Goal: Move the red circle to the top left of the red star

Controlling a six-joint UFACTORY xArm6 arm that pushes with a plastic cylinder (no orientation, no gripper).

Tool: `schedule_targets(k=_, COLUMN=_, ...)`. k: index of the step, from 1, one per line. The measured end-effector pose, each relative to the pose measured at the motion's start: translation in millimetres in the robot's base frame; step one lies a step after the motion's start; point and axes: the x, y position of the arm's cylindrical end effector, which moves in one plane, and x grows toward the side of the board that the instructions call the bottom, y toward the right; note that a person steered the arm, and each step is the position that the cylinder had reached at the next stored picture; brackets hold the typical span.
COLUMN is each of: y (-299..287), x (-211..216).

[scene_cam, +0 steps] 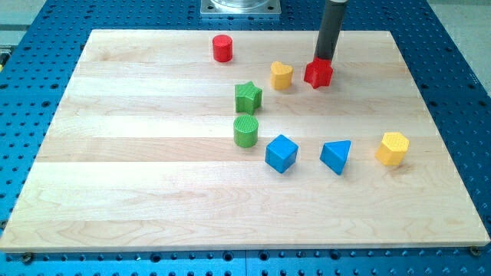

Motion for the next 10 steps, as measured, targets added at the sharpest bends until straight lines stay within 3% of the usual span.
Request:
schedule_targets(k=1, y=-7.6, x=-57.4)
schedule_targets(k=2, y=-51.9, x=-89.6)
schedule_targets(k=5, y=-226.6, x=-85.0)
schedule_targets(k=7, y=-219.1, x=-33.0)
schedule_targets(k=9, y=-105.9, x=-32.9)
schedule_targets(k=10, y=-81.9, x=-32.9)
